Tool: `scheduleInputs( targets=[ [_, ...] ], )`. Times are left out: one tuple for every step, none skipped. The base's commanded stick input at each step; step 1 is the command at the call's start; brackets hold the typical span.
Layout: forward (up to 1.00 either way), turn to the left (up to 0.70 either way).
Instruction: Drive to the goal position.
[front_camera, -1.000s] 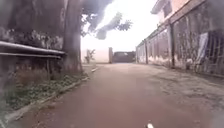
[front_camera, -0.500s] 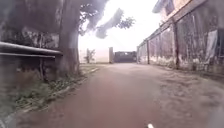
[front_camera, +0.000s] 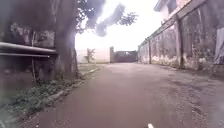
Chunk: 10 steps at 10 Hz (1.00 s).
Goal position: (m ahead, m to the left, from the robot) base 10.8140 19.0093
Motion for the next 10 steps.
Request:
scheduleInputs(
  targets=[
    [0.7,0.0],
    [0.7,0.0],
    [0.7,0.0],
    [0.7,0.0],
    [0.7,0.0],
    [0.7,0.0],
    [0.7,0.0],
    [0.7,0.0],
    [0.7,0.0],
    [0.7,0.0]
  ],
)
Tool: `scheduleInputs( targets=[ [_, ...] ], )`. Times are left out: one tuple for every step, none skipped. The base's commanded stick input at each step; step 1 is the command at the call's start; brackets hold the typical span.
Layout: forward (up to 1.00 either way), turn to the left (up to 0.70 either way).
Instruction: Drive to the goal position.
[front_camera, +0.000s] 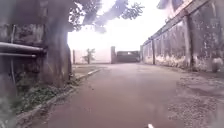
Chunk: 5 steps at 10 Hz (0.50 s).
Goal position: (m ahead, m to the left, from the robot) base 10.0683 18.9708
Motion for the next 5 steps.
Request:
scheduleInputs(
  targets=[
    [0.7,0.0],
    [0.7,0.0],
    [0.7,0.0],
    [0.7,0.0],
    [0.7,0.0]
  ],
)
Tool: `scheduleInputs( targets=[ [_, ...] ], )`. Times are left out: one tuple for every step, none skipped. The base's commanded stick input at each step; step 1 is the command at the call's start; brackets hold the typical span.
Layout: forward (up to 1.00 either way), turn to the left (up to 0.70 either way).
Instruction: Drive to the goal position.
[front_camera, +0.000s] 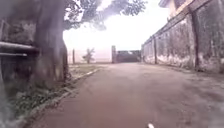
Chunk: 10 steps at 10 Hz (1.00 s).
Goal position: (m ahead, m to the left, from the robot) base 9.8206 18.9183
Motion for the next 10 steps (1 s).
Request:
scheduleInputs(
  targets=[
    [0.7,0.0],
    [0.7,0.0],
    [0.7,0.0],
    [0.7,0.0],
    [0.7,0.0],
    [0.7,0.0],
    [0.7,0.0],
    [0.7,0.0],
    [0.7,0.0],
    [0.7,0.0]
  ],
)
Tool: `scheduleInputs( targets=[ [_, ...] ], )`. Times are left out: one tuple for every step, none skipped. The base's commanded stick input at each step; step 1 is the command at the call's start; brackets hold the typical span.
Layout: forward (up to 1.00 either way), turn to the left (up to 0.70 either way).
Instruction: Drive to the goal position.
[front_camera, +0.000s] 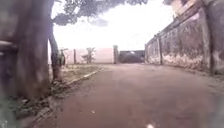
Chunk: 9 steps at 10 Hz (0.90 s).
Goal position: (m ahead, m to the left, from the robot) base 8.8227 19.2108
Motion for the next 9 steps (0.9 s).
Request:
scheduleInputs(
  targets=[
    [0.7,-0.07],
    [0.7,-0.27],
    [0.7,-0.35],
    [0.7,-0.35],
    [0.7,-0.19],
    [0.7,-0.01],
    [0.7,0.0],
    [0.7,-0.35],
    [0.7,-0.35]
  ],
)
